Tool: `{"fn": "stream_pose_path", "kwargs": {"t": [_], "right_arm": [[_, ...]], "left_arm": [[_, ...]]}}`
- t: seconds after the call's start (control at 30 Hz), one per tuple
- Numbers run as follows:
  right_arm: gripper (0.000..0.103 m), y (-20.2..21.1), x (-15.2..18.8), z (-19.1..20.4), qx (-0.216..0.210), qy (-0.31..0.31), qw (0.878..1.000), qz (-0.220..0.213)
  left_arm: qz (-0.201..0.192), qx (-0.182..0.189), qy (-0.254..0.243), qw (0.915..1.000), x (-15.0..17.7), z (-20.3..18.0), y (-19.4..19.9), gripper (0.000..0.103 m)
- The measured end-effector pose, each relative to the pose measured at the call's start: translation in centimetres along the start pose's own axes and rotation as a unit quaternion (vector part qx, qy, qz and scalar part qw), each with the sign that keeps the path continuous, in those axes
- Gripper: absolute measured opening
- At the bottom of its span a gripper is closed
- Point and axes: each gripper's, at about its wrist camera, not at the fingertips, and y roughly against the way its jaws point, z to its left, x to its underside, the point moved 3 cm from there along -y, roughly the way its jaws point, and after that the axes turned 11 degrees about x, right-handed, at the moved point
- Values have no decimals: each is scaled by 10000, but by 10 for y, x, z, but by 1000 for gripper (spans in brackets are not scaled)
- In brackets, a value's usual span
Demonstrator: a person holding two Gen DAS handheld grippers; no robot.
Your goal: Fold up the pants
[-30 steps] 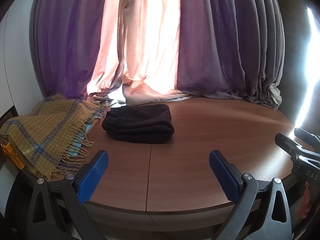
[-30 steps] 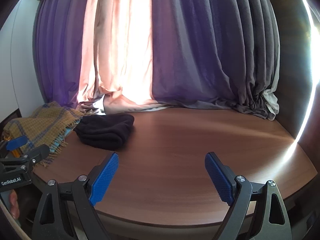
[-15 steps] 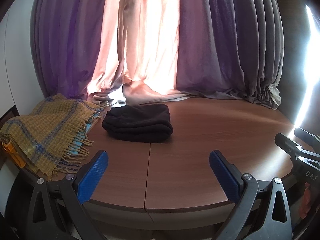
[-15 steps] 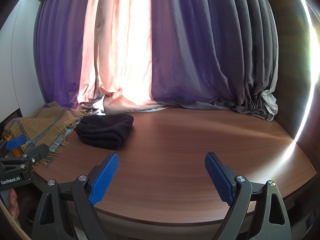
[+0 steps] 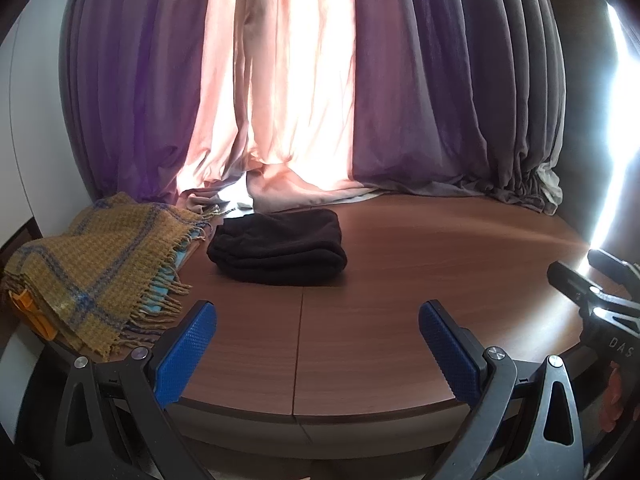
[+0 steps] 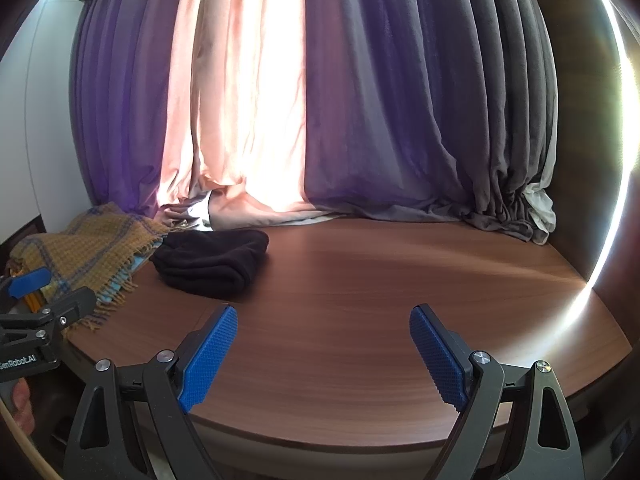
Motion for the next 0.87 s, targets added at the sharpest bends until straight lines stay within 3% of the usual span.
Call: {"fn": "stream_pose_path", "kwargs": {"t": [0.87], "right_arm": [[89, -1, 0, -6, -3, 20, 10000, 8]], "left_arm": [[69, 64, 8, 10000, 4, -3, 0, 103]]}}
